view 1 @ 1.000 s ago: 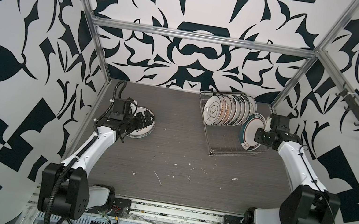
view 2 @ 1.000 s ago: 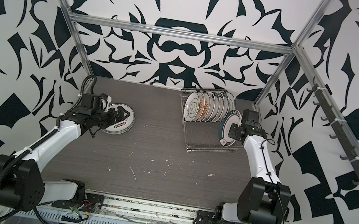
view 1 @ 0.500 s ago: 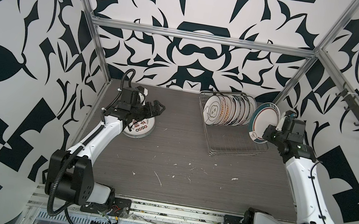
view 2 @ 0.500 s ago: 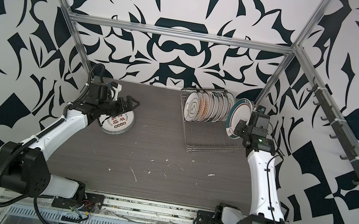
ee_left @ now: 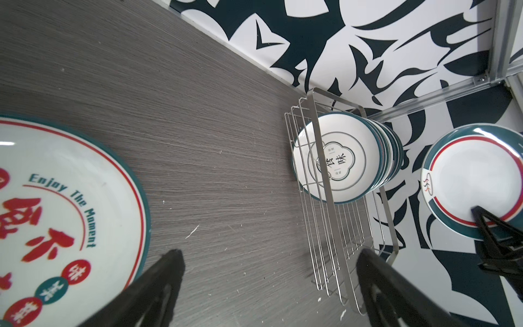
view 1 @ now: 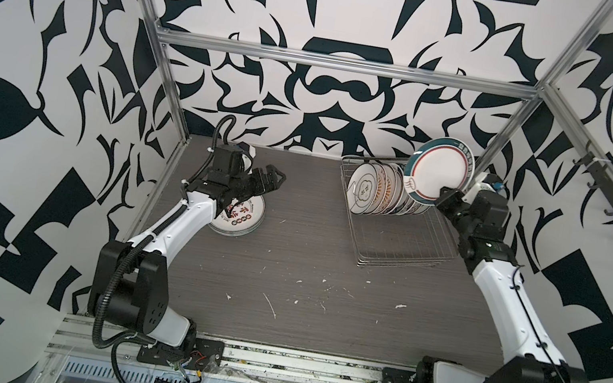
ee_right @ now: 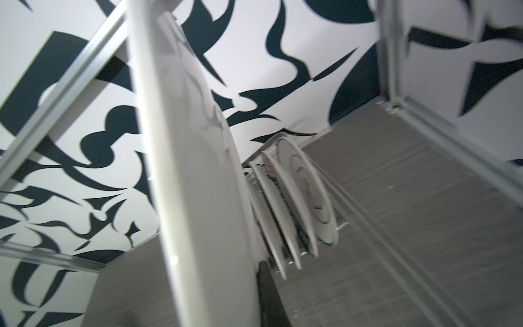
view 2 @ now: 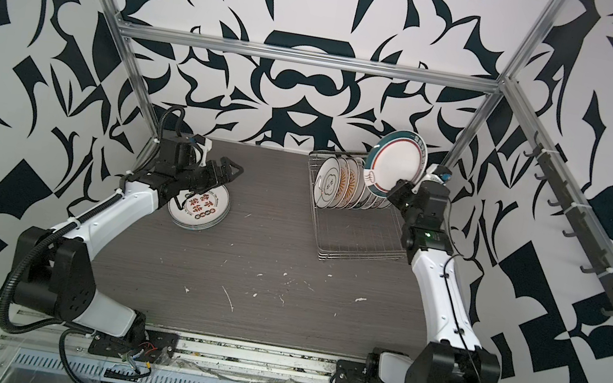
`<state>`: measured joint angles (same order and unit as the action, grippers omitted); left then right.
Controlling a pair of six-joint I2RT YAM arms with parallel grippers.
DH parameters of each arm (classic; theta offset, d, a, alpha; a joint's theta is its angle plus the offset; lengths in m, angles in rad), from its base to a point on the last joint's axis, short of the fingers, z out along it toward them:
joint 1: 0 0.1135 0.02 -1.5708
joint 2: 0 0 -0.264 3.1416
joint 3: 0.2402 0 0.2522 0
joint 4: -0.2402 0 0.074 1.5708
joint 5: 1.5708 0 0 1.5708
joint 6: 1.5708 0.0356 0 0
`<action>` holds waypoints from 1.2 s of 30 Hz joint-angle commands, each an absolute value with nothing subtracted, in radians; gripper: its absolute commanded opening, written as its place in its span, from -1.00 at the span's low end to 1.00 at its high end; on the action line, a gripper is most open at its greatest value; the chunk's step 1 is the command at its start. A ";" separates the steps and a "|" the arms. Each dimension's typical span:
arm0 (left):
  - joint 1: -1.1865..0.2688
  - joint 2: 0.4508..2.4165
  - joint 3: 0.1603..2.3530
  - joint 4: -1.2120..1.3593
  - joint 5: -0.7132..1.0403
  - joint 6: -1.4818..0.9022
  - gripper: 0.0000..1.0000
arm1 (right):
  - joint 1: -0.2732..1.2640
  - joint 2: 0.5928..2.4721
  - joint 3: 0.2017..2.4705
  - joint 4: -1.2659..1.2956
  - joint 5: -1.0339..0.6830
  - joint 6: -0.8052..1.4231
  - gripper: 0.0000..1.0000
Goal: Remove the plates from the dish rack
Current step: 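Lift the green-rimmed plate out of the rack with the right gripper, then carry the green-rimmed plate to the left gripper while it grasps the rim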
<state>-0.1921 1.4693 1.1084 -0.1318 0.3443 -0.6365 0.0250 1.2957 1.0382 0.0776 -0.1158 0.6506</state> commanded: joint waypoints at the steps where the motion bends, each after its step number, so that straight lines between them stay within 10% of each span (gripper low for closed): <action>1: -0.185 1.424 1.078 -0.089 0.278 -0.643 0.98 | 0.126 1.351 1.043 0.418 -0.087 0.790 -1.00; 19: -0.015 1.204 0.878 -0.072 0.332 -0.703 0.98 | 0.530 1.889 1.492 0.276 -0.353 1.236 -1.00; 36: 0.051 1.121 0.830 -0.095 0.417 -0.737 0.99 | 0.727 1.964 1.512 0.484 -0.545 1.473 -1.00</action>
<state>0.0402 1.1324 0.8440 -0.0799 0.3866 -0.7181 0.6991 2.0083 1.5131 0.3042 -0.4950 1.4120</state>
